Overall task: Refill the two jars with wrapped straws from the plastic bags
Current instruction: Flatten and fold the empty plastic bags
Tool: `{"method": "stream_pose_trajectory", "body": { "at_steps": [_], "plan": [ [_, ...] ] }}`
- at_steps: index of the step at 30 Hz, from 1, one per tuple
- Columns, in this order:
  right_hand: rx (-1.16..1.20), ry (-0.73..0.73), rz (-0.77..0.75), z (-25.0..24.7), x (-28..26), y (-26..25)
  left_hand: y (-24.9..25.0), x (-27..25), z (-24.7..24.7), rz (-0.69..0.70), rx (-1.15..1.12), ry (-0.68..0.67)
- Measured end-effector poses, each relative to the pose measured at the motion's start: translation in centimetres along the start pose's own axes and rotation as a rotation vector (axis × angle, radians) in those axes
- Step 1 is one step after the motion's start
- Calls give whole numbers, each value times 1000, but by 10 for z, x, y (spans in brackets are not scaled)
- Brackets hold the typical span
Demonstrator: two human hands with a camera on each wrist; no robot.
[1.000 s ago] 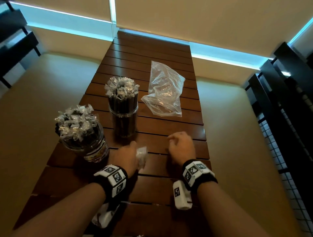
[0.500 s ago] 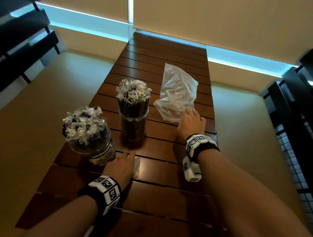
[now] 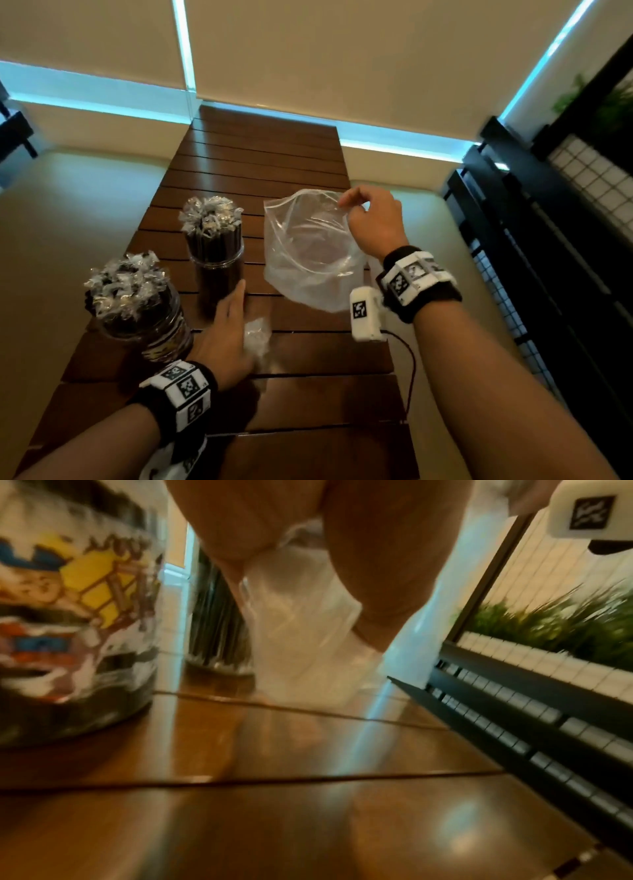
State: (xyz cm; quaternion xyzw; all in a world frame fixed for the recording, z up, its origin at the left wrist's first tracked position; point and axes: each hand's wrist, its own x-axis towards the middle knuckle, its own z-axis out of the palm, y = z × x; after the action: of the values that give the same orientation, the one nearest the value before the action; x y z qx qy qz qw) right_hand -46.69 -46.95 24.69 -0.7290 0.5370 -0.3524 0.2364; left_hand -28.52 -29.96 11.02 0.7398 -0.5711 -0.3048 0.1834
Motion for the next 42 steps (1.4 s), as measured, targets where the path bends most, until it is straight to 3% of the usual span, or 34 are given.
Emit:
{"method": "stream_pose_trajectory", "body": {
  "at_steps": [3,6,8,10,12,14,16,18,21,23,25,27,30,32,35,37,38,42],
  "plan": [
    [51,-359,117,-46,2,-24,26,-6,-14,136,-233,134],
    [65,-613,185,-61,2,-31,57,-4,-23,214,-497,65],
    [28,-689,206,-54,-2,-27,68,2,-27,264,-680,-41],
    [-21,-722,233,-42,-8,-21,72,5,-30,287,-706,-86],
    [87,-549,304,-27,-10,-4,73,3,-35,276,-647,-99],
    [378,-169,410,-14,-11,17,67,7,-37,133,-648,-82],
    [457,119,460,-6,-19,33,54,17,-37,-77,-671,-112],
    [405,56,456,4,-39,46,39,27,-34,-239,-660,-139],
    [436,-281,569,29,-76,72,24,39,-22,-421,-733,-127],
    [470,-453,697,51,-95,85,17,46,-13,-503,-761,-135],
    [420,-509,750,74,-105,100,14,49,-6,-526,-715,-161],
    [276,-399,749,91,-108,115,9,50,-2,-495,-564,-160],
    [83,-107,781,91,-103,128,-5,41,0,-468,-145,-141],
    [28,-1,756,86,-101,129,-13,32,1,-398,57,-87],
    [68,-75,606,88,-102,121,-15,19,1,0,226,5],
    [86,-134,534,93,-103,118,-5,11,-1,275,362,-131],
    [84,-132,526,94,-103,117,-2,11,0,350,445,-226],
    [46,-80,637,92,-93,125,-14,18,12,333,715,-507]
  ]
}}
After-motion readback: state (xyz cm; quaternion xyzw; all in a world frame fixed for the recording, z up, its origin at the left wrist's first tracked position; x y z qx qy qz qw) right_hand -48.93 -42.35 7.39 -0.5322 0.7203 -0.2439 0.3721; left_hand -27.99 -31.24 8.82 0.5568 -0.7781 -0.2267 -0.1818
